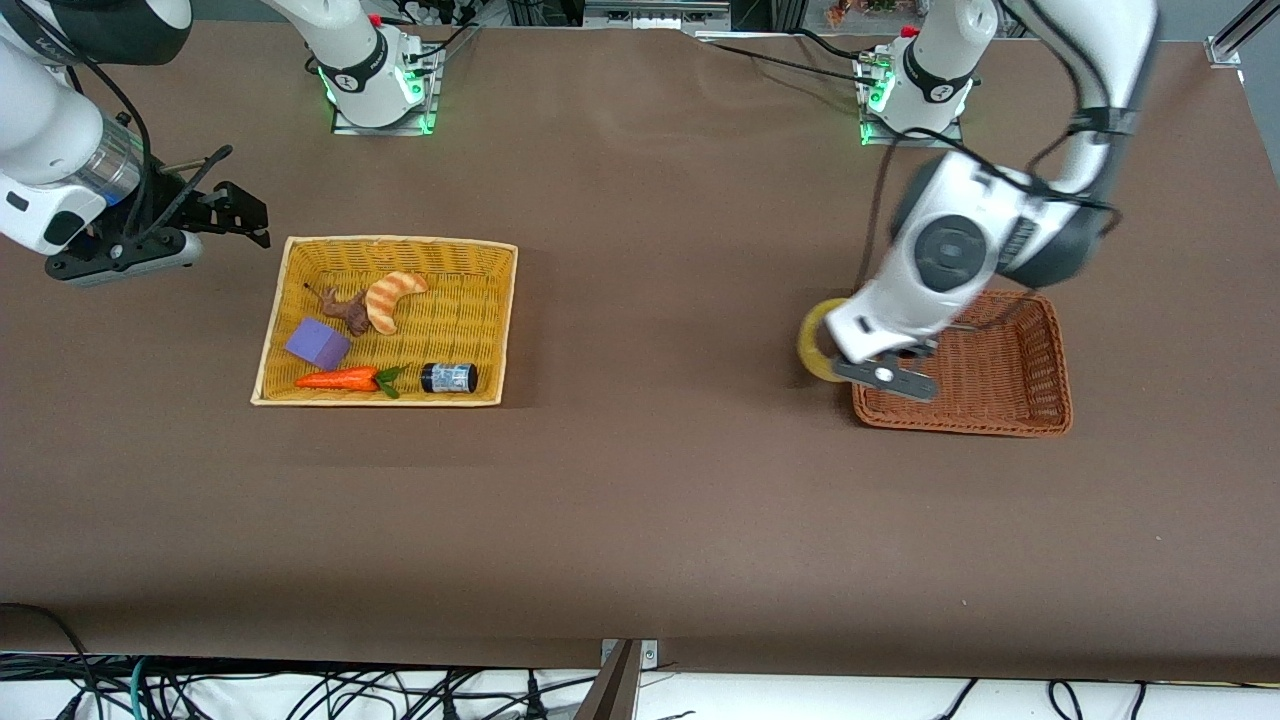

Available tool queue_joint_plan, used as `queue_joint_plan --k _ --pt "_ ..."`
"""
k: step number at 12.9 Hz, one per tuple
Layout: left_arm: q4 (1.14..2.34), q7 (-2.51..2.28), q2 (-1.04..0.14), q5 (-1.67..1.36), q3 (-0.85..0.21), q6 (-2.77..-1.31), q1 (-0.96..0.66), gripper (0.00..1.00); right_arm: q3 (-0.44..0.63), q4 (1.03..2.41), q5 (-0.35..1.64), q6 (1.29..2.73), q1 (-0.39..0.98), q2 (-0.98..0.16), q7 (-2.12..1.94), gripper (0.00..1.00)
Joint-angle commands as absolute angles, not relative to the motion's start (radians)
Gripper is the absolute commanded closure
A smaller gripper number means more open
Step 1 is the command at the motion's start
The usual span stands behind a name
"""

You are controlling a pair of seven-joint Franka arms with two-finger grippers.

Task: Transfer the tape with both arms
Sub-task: 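Carry the tape with the left gripper over the brown basket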

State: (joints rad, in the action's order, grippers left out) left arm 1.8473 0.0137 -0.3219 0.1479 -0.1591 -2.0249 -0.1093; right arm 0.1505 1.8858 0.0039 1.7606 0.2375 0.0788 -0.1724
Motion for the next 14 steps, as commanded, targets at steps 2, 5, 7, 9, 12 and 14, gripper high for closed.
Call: queue_joint_plan --k 2,5,7,9,12,14 --pt "1.858 0.239 -0.327 0.156 -0.172 -2.020 0.061 1.00 0.149 1.924 -0.003 1.781 0.235 0.115 -0.170 0.00" --pt "1.870 0.291 -0.359 0.156 -0.172 -2.065 0.121 1.00 0.149 1.924 -0.003 1.779 0.235 0.115 -0.170 0.00" --pt "1.928 0.291 -0.379 0.156 -0.173 -2.171 0.133 1.00 0.147 1.924 -0.003 1.779 0.235 0.115 -0.170 0.00" --pt "1.963 0.291 -0.414 0.156 -0.173 -2.268 0.153 1.00 0.147 1.924 -0.003 1.779 0.235 0.115 -0.170 0.00" --pt "2.008 0.291 -0.436 0.156 -0.173 -2.344 0.160 1.00 0.149 1.924 -0.003 1.779 0.235 0.115 -0.170 0.00" --pt "2.035 0.290 -0.446 0.156 -0.173 -2.393 0.160 1.00 0.147 1.924 -0.003 1.779 0.235 0.115 -0.170 0.00"
